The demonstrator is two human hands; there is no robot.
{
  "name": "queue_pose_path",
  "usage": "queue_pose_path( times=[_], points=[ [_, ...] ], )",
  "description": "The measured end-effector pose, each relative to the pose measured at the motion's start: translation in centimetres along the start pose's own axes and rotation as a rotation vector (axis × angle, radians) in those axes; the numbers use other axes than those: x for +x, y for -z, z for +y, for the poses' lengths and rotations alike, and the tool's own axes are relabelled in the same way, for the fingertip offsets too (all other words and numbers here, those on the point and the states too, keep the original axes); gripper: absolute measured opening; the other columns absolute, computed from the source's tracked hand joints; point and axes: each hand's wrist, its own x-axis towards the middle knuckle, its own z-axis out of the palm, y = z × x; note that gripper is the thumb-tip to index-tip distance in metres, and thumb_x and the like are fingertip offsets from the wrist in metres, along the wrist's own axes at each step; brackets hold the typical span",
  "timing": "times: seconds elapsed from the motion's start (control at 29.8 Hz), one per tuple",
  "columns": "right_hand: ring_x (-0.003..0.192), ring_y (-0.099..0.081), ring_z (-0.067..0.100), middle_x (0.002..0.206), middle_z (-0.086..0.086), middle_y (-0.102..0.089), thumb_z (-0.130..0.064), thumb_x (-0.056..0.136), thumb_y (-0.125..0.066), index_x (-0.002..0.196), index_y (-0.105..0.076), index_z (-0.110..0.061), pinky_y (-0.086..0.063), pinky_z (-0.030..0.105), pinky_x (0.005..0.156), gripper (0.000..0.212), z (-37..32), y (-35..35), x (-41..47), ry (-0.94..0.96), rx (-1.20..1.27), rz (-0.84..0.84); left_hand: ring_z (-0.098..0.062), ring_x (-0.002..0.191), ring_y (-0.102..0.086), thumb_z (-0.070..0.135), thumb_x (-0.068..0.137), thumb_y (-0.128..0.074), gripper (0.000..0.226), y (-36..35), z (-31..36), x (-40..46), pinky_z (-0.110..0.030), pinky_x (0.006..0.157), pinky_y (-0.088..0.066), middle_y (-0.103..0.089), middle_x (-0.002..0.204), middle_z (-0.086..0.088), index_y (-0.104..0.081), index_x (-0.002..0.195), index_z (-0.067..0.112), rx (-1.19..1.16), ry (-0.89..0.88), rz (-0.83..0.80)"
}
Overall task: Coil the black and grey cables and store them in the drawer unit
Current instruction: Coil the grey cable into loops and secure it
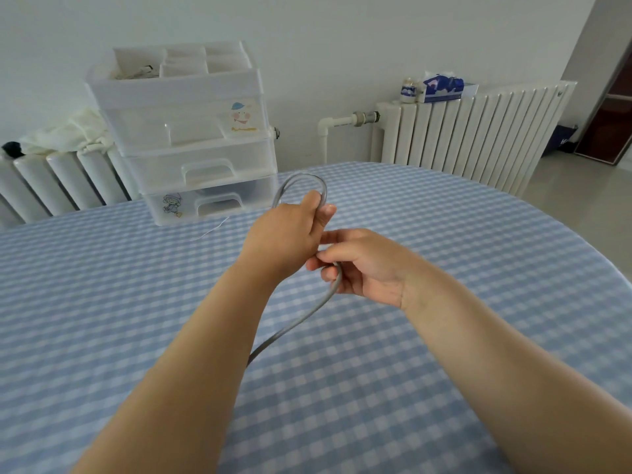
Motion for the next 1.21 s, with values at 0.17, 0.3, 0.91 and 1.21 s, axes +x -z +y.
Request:
queue_pose_path(
  times=[0.17, 0.3, 0.91, 1.21],
  points=[
    [0.053, -0.052, 0.012, 0.079, 0.01, -0.061, 0.008, 0.091, -0.05, 0.13, -0.047, -0.014, -0.055, 0.029, 0.053, 0.045, -0.2, -0.2, 0.5, 0.134, 0.419, 0.072, -0.022, 0.071, -0.052, 0.062, 0.093, -0.028, 0.057, 1.1, -0.8, 0.4, -0.036, 0.062, -0.038, -0.056, 0.075, -0.002, -0.048, 0.088, 0.009, -0.139, 0.179, -0.093],
    [0.043, -0.037, 0.005, 0.079, 0.001, -0.056, 0.003, 0.092, -0.053, 0.12, -0.054, -0.019, -0.028, 0.017, 0.037, 0.036, 0.0, 1.0, 0.9, 0.342, 0.086, 0.343, -0.015, 0.055, -0.036, 0.06, 0.09, -0.044, 0.049, 1.6, 0.1, 0.5, -0.028, 0.052, -0.034, -0.041, 0.062, 0.0, -0.04, 0.074, 0.013, -0.389, 0.178, -0.289],
    [0.046, -0.027, 0.006, 0.057, -0.006, -0.036, -0.05, 0.087, -0.049, 0.101, -0.06, -0.014, -0.019, 0.019, 0.039, 0.04, 0.6, 5.6, 1.3, 0.474, 0.111, 0.456, -0.012, 0.038, -0.028, 0.027, 0.099, -0.039, 0.032, 2.7, -3.1, 1.0, -0.023, 0.038, -0.026, -0.032, 0.055, 0.001, -0.051, 0.078, 0.007, -2.335, 0.245, -0.872],
    [0.04, -0.035, 0.006, 0.057, 0.0, -0.046, -0.022, 0.102, -0.044, 0.104, -0.065, -0.007, -0.03, 0.016, 0.035, 0.026, 1.6, 2.0, 1.8, 0.052, -0.06, 0.414, -0.004, 0.035, -0.023, 0.038, 0.104, -0.026, 0.04, 3.5, 0.4, 0.5, -0.014, 0.033, -0.023, -0.065, 0.091, 0.004, -0.04, 0.073, 0.017, -1.859, 0.284, -0.215]
  ],
)
